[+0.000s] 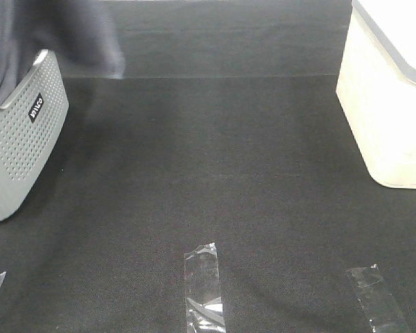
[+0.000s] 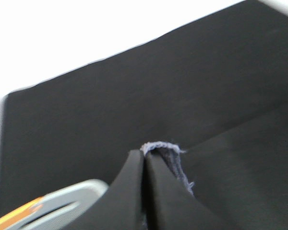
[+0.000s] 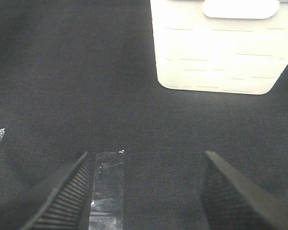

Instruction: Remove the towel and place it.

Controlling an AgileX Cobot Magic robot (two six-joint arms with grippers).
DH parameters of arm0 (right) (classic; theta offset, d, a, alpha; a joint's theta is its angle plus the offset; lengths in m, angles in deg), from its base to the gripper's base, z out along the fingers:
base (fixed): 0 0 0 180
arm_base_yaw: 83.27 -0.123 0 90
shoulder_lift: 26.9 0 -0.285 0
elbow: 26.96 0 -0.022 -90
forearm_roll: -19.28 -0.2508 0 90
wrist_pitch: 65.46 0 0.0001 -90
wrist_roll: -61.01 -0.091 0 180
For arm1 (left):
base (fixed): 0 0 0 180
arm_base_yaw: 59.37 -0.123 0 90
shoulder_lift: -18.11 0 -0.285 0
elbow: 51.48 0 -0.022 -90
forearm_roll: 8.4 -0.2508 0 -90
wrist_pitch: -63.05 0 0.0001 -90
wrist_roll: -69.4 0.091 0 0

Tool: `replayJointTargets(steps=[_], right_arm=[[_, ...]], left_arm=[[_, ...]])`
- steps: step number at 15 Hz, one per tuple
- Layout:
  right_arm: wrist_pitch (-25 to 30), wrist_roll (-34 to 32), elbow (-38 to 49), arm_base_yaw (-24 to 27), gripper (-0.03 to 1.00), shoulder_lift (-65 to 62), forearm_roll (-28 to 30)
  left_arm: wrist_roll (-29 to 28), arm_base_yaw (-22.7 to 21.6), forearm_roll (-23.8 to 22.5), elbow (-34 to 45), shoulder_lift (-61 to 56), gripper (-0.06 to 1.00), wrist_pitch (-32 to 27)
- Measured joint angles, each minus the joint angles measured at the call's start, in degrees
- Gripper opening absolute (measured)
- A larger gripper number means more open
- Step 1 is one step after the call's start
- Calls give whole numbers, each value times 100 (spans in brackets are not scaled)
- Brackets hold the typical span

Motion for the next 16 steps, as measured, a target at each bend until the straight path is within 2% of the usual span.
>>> replayJointTargets(steps=[2, 4, 9, 12, 14, 16], right_arm=[[0, 0, 0, 0, 62, 0, 0], [0, 304, 0, 0, 62, 201, -309], [34, 1960, -74, 0, 62, 2040, -1845], [-722, 3512, -80, 0, 62, 3369, -3398], [-1117, 4859, -80, 0, 62, 4091, -4566], [-1226, 6452, -80, 0, 62, 4813, -5947]], left_arm=[[115, 321, 435, 0, -166, 0, -229], [246, 619, 716, 0, -235, 0, -521], [510, 1495, 825, 0, -241, 0, -968], [527, 1885, 825, 0, -63, 0, -1226], [527, 2068, 848, 0, 201, 0, -1266], [527, 2229, 877, 0, 470, 0, -1278]])
